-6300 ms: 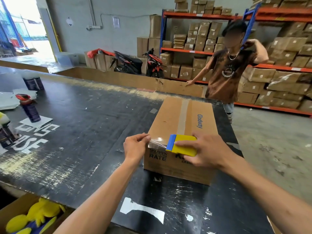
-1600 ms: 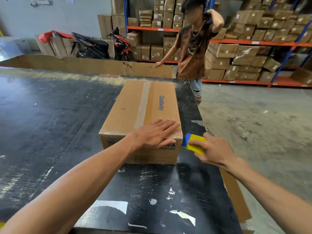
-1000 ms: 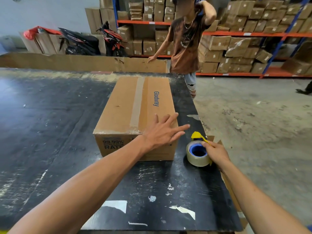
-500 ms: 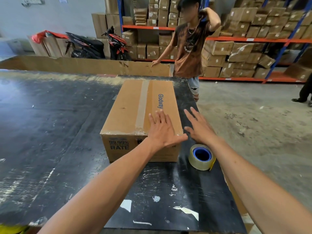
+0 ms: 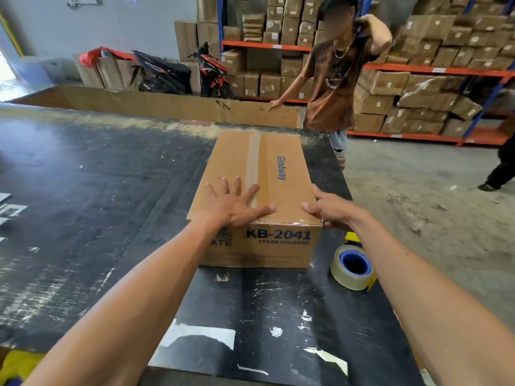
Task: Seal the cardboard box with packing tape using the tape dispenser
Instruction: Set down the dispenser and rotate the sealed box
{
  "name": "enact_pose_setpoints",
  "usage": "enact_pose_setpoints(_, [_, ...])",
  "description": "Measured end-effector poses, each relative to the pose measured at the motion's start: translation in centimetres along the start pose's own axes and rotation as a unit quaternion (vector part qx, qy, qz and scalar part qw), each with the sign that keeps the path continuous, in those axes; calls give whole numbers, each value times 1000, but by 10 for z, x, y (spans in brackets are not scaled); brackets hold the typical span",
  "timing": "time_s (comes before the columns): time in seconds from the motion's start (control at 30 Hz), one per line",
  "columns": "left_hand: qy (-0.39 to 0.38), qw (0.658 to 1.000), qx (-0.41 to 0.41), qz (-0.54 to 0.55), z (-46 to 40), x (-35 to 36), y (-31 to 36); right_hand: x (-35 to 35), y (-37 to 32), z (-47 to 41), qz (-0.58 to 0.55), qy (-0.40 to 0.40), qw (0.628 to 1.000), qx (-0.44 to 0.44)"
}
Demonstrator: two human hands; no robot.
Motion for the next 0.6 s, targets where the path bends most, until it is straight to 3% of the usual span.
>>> enact_pose_setpoints(0.1, [-33, 998, -43, 20, 5, 1, 12, -12, -20, -11, 91, 33, 995, 25])
enact_pose_setpoints(0.2, [-39, 996, -27, 78, 5, -7, 20, -17, -35, -13, 208, 91, 972, 53])
enact_pose_setpoints(0.3, [11, 995, -28, 95, 4, -23, -16, 5, -46, 11, 184, 194, 963, 33])
enact_pose_setpoints(0.4, [23, 994, -99, 50, -2, -11, -63, 57, -45, 31, 137, 167, 975, 47])
enact_pose_setpoints(0.5, [-11, 991, -76, 110, -1, 9, -64, 90, -31, 36, 206, 153, 966, 12])
enact_pose_setpoints(0.6, [-3, 990, -86, 110, 3, 10, -50, 72, -21, 29, 228, 153, 961, -43])
Point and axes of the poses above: each hand's wrist, its own z-axis away from the middle knuckle, its own x-axis out of the palm, y = z × x, the point moved 3 cm from there along -z, towards the middle knuckle, and after that the axes turned 8 degrees about -z, right-handed, at the moved point
